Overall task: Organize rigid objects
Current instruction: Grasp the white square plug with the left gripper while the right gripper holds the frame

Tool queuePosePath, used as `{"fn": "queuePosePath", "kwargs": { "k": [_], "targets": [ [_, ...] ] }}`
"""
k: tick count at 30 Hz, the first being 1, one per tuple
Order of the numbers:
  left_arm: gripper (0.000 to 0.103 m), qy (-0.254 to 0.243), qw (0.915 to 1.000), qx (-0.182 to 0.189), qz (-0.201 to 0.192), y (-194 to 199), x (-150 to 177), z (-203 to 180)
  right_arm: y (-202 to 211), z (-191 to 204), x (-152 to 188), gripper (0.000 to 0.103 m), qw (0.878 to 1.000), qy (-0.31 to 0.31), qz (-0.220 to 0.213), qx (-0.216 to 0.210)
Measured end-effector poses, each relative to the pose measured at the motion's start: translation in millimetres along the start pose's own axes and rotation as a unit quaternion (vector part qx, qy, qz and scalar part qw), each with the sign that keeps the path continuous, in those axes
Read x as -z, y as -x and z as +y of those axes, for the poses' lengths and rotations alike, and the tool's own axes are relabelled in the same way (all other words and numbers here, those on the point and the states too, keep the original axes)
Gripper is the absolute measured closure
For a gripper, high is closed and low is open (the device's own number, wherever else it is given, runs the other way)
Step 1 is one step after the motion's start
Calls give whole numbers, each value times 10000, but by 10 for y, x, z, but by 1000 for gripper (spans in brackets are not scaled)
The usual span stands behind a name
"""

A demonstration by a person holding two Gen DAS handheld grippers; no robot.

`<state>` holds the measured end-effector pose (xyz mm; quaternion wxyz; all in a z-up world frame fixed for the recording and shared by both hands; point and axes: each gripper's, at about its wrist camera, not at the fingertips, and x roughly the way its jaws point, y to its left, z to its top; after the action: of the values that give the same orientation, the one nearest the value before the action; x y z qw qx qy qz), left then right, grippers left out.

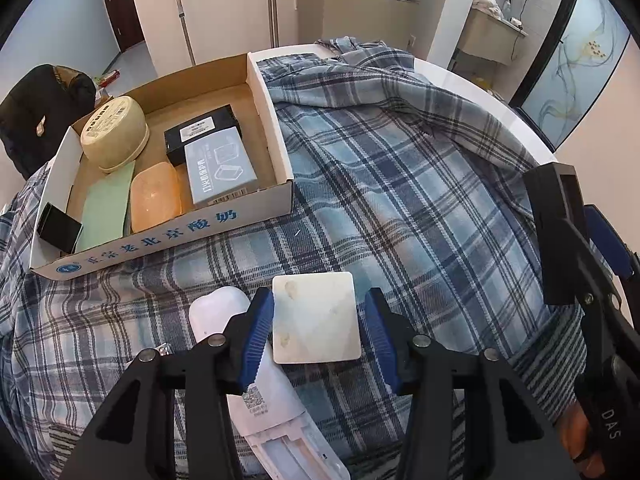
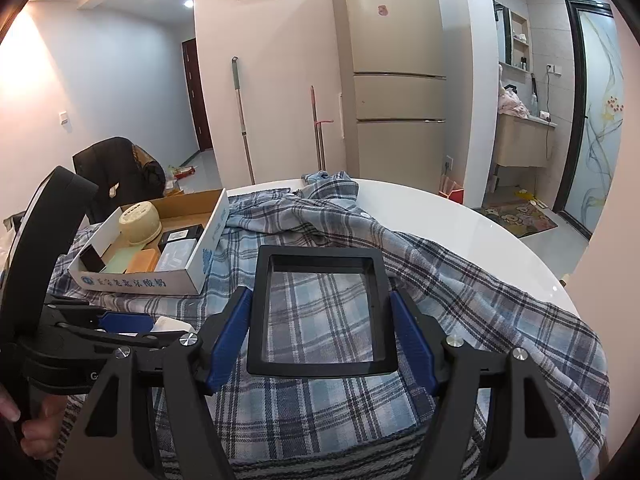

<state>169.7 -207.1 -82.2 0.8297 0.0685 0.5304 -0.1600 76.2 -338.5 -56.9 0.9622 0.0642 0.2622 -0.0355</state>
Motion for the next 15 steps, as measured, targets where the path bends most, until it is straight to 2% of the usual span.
{"fn": "queuePosePath", "kwargs": {
  "k": [3, 6, 10, 12, 15],
  "targets": [
    [53, -38, 10000, -30, 9, -27, -26, -30, 1, -21, 1, 34, 10000, -39, 12, -9],
    [46, -109, 9999, 51, 13, -40, -36, -33, -2, -29, 0, 34, 10000, -49, 9, -10],
    [45, -23, 9999, 109, -49, -31, -26, -16, 2, -33, 0, 34, 10000, -49, 0, -11],
    [44, -217, 9997, 86, -36, -34, -30, -43, 6, -34, -3, 34, 10000, -40, -20, -21],
    [38, -235, 9995, 225, -9, -44, -45, -5, 6, -41, -4, 34, 10000, -44, -24, -26]
  ]
}}
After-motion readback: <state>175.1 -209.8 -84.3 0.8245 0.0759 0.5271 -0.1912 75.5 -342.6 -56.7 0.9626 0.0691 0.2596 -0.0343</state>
